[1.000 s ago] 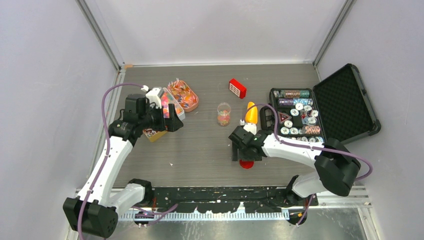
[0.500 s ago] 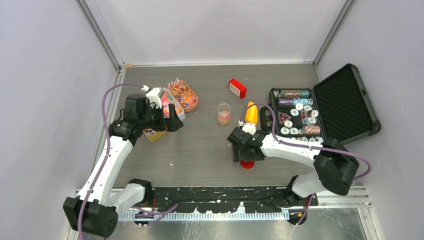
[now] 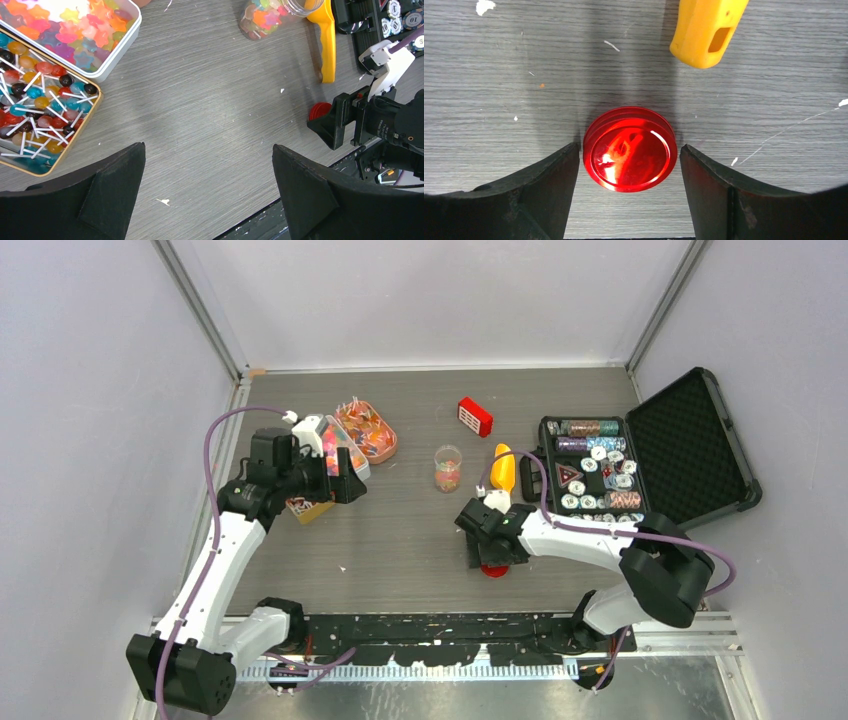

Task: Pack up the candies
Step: Pick up the bottle lid at the center of the board.

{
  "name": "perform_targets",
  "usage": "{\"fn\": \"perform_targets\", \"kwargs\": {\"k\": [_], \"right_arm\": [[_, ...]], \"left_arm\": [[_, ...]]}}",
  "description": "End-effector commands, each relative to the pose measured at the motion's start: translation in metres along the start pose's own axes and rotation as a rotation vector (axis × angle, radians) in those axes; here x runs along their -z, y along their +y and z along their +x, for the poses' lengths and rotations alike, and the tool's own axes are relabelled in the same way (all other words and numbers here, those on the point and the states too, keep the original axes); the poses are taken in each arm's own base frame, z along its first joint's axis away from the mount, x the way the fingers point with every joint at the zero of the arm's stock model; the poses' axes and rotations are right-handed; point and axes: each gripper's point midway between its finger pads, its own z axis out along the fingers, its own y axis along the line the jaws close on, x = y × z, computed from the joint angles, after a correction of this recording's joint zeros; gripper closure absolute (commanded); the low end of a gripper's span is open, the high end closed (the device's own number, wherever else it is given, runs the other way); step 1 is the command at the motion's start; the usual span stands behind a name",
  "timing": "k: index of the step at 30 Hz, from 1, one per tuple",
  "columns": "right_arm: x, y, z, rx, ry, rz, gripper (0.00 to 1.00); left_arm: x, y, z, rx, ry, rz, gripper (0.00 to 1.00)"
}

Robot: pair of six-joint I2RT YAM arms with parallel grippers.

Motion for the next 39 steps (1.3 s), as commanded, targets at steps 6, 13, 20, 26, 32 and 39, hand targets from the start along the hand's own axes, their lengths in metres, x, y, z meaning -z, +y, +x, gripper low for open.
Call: {"fn": "perform_targets", "kwargs": {"k": [6,13,20,26,32,39], "right_arm": [[0.004,0.0,-0.007,0.017,-0.034,-0.008,0.43],[0.036,0.008,-0.028,0.037,-0.073,-0.057,0.48],[0.082,0.026,-0.075,0.073,-0.178,-0.128,0.48],[0.102,0.037,-0.137,0.103,-0.251,-0.129,0.45],[0.09,0.044,-0.189,0.144,-0.243,-0.116,0.45],[0.082,0.047,-0.227,0.156,-0.235,-0.104,0.44]], "left_arm": [[0.001,0.0,-0.005,-0.03,-0.019,-0.001,0.0],[0.002,0.0,-0.005,-0.031,-0.021,0.0,0.0],[0.003,-0.002,-0.005,-0.031,-0.025,0.007,0.0],[0.005,-0.003,-0.006,-0.034,-0.034,0.012,0.0],[0.005,-0.003,-0.006,-0.034,-0.037,0.01,0.0],[0.005,-0.003,-0.005,-0.033,-0.034,0.01,0.0]]}}
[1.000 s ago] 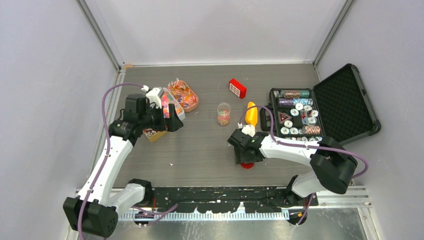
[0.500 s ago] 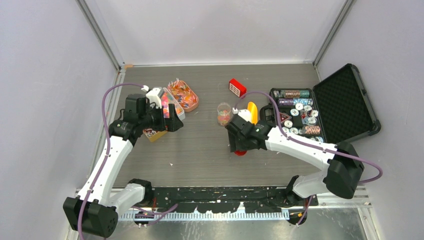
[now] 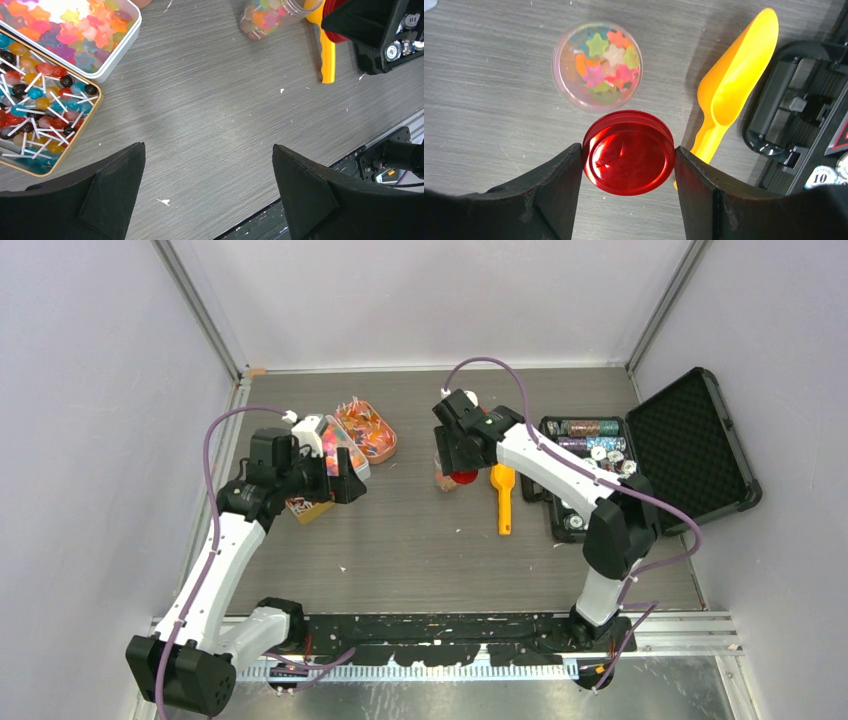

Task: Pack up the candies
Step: Pick up the bottle lid at the center of the board, then close the bottle lid on the packing bottle.

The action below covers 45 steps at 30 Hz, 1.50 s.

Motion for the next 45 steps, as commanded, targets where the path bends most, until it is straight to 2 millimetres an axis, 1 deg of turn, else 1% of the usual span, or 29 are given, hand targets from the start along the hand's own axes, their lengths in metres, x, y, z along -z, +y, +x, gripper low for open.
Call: {"fn": "perform_targets", "kwargs": {"k": [1,19,22,28,32,34,35,41,45], "right_arm": [[0.009,-0.001,-0.027,0.039,-0.029,-0.025,0.43],[-0.015,0.017,-0.056,0.046,-0.017,-0.073,0.4],[-0.019,0.018,-0.057,0.055,-0.002,-0.066,0.39],[-0.028,0.015,-0.055,0.069,0.025,-0.037,0.35],[-0.032,0.016,-0.053,0.073,0.034,-0.036,0.29],[-0.033,0.016,-0.055,0.071,0.028,-0.038,0.23],[-0.033,0.017,-0.056,0.071,0.026,-0.04,0.22],[-0.025,0.02,-0.071,0.049,-0.026,-0.059,0.2],[-0.016,0.018,-0.08,0.034,-0.048,-0.058,0.2]], "left_arm": [[0.003,-0.002,-0.005,-0.029,-0.03,0.009,0.0],[0.002,-0.002,-0.005,-0.027,-0.024,0.006,0.0],[0.002,-0.001,-0.005,-0.028,-0.024,0.006,0.0],[0.002,-0.002,-0.005,-0.029,-0.024,0.007,0.0],[0.002,-0.002,-0.005,-0.028,-0.023,0.006,0.0],[0.002,-0.001,-0.005,-0.029,-0.024,0.006,0.0],[0.002,-0.001,-0.005,-0.027,-0.023,0.005,0.0],[0.002,0.0,-0.004,-0.03,-0.023,-0.002,0.0],[0.002,0.005,-0.004,-0.027,-0.021,-0.029,0.0]]}}
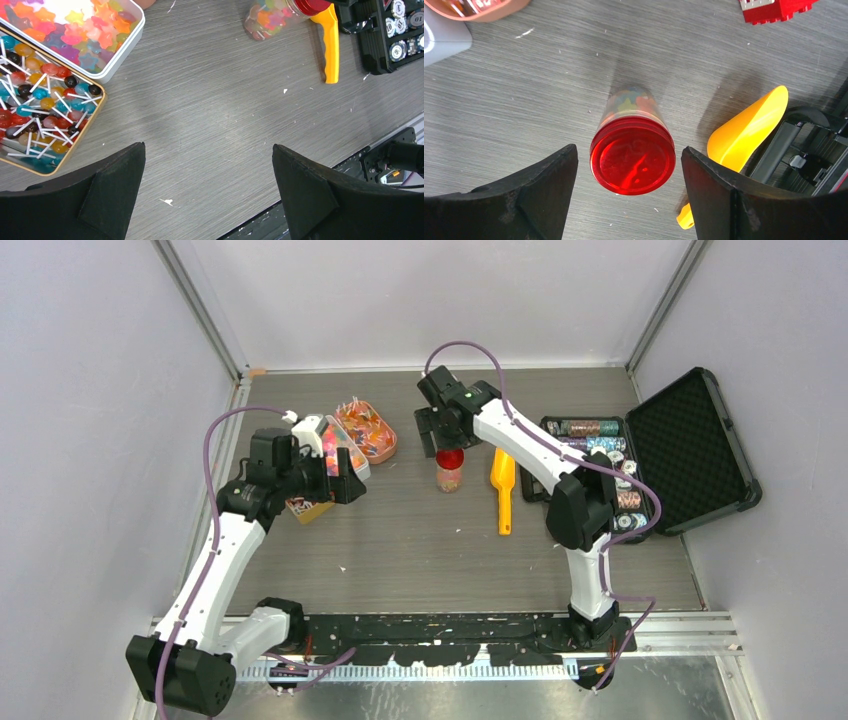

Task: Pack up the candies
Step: Close the bottle lid on the packing bottle.

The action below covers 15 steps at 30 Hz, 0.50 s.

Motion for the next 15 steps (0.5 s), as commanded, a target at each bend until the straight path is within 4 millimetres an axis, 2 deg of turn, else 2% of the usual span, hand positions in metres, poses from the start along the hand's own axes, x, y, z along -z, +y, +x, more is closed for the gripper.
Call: {"fn": "perform_targets", "kwargs": {"k": [1,5,7,9,12,15], "right_arm": [[0.024,-0.003,-0.029,-0.029,-0.093,-0.018,0.2],[0.039,-0.008,-0.035,-0.054,-0.13,-0.021,0.19],[0.047,-0.012,-0.038,-0.078,-0.157,-0.026,0.19],[0.051,-0.019,-0.04,-0.099,-0.187,-0.027,0.19],[0.058,-0.027,-0.041,-0.139,-0.24,-0.04,0.2],[0.06,-0.033,-0.039,-0.201,-0.262,-0.109,0.33]], "left_arm": [[0.002,0.007,-0.004,-0.018,-0.02,-0.041,0.0],[0.0,0.024,-0.002,0.026,-0.013,-0.139,0.0],[-0.004,0.022,-0.001,0.05,0.001,-0.127,0.0],[-0.004,0.003,-0.003,0.061,0.026,-0.028,0.0],[-0.002,-0.021,-0.021,0.085,0.0,0.083,0.01],[-0.009,-0.039,-0.038,0.133,-0.016,0.182,0.13]]}}
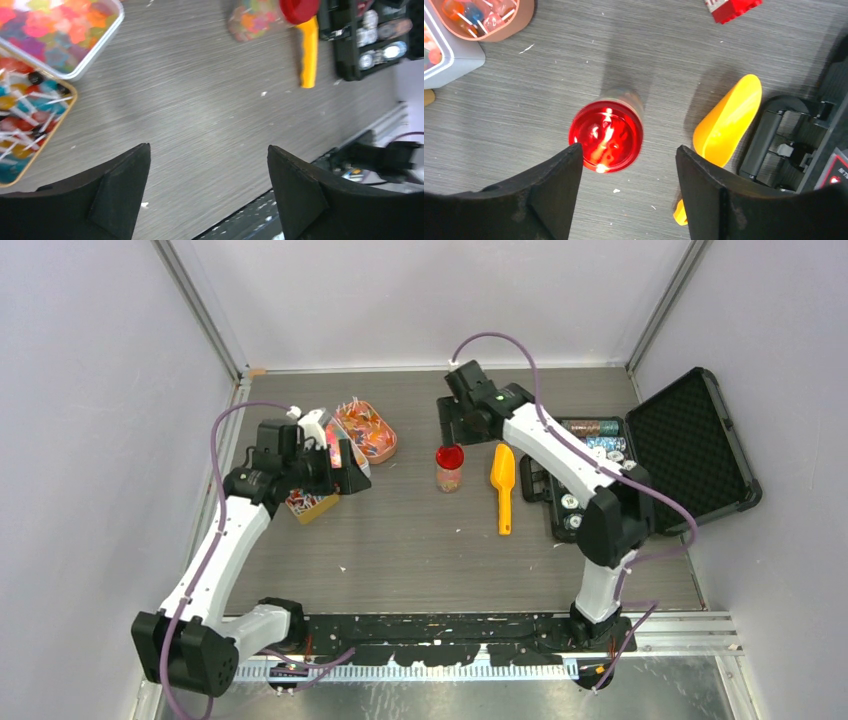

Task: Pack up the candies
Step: Close the bottle lid on the packing bottle.

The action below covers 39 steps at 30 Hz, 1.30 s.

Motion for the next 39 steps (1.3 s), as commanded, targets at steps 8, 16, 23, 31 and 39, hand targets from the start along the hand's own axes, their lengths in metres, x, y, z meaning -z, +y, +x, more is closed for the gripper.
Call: {"fn": "perform_targets", "kwargs": {"k": [8,16,23,31,39], "right_arm": [[0.024,-0.007,-0.038,-0.253,-0.175,-0.347,0.5],[-0.003,0.0,-0.026,-0.243,-0.076,-0.421,0.56],[-0.023,-0.004,-0.013,-0.216,0.0,-0.398,0.58],[-0.033,-0.005,-0.001,-0.214,0.031,-0.397,0.61],[-0.025,-0.006,-0.008,-0.225,0.001,-0.405,0.56]], "left_arm": [[-0.047,-0.086,-0.074,0.12,-0.076,0.364,0.37],[-0.124,-0.113,-0.083,0.089,-0.034,0.411,0.46],[-0.171,-0.111,-0.08,0.121,-0.021,0.471,0.51],[-0.197,-0.103,-0.068,0.149,0.031,0.475,0.55],[-0.2,-0.097,-0.054,0.161,0.063,0.469,0.49]]}}
